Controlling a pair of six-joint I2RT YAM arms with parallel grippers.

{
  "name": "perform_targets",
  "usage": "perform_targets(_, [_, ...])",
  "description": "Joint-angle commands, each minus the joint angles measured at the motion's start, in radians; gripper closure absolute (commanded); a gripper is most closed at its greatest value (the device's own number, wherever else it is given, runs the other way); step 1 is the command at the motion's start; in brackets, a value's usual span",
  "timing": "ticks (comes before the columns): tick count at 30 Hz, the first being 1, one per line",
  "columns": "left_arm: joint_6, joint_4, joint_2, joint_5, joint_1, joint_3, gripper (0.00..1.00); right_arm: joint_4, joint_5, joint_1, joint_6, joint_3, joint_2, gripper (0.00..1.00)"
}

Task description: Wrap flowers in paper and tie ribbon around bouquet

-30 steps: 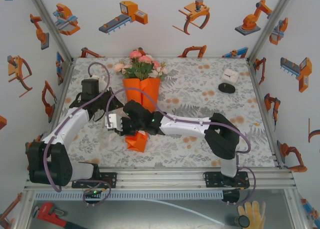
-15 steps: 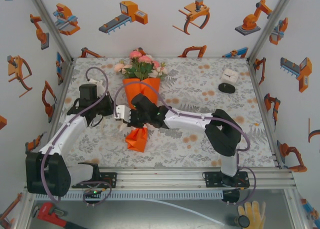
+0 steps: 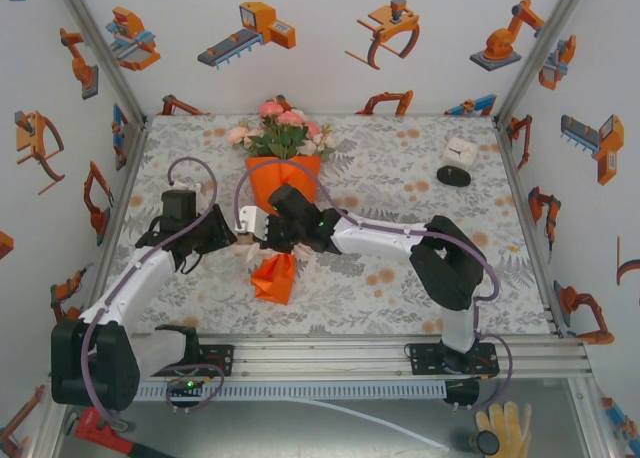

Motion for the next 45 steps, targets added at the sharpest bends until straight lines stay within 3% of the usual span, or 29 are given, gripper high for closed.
perform_targets(1, [0.012,-0.054,-0.083,-0.009,0.001,0.062,0.52,0.036,-0.026,-0.001,0.021,-0.020,-0.002,1.00])
perform_targets(7, [0.056,-0.023,-0.276,0.119,-0.069,0.037,0.38,0.055,-0.075,-0.004,0.029,-0.029,-0.007,1.00])
perform_targets(10, [0.108,0.014,-0.372,0.094,-0.144,-0.037,0.35,0.062,-0.118,-0.011,0.043,-0.029,-0.004,1.00])
perform_targets(14, [0.094,0.130,-0.463,0.084,-0.179,-0.198,0.36,0.061,-0.150,-0.023,0.046,-0.036,-0.011,1.00])
perform_targets(22, [0.065,0.245,-0.251,0.165,-0.178,-0.233,0.43,0.077,-0.198,-0.030,0.053,-0.058,-0.032,1.00])
perform_targets(29, [0.107,0.283,-0.168,0.198,-0.170,-0.195,0.43,0.085,-0.227,-0.031,0.063,-0.067,-0.046,1.00])
perform_targets(36, [0.119,0.304,-0.081,0.324,-0.164,-0.168,0.84,0.098,-0.210,-0.036,0.083,-0.066,-0.051,1.00])
perform_targets(38, [0.114,0.312,-0.079,0.319,-0.161,-0.170,0.97,0.108,-0.197,-0.042,0.105,-0.072,-0.066,0.90])
perform_targets(40, [0.104,0.319,-0.082,0.315,-0.156,-0.168,1.00,0.103,-0.149,-0.050,0.159,-0.077,-0.099,0.77])
perform_targets(45, [0.070,0.339,-0.093,0.334,-0.156,-0.158,1.00,0.192,-0.045,-0.119,0.381,-0.186,-0.205,0.74])
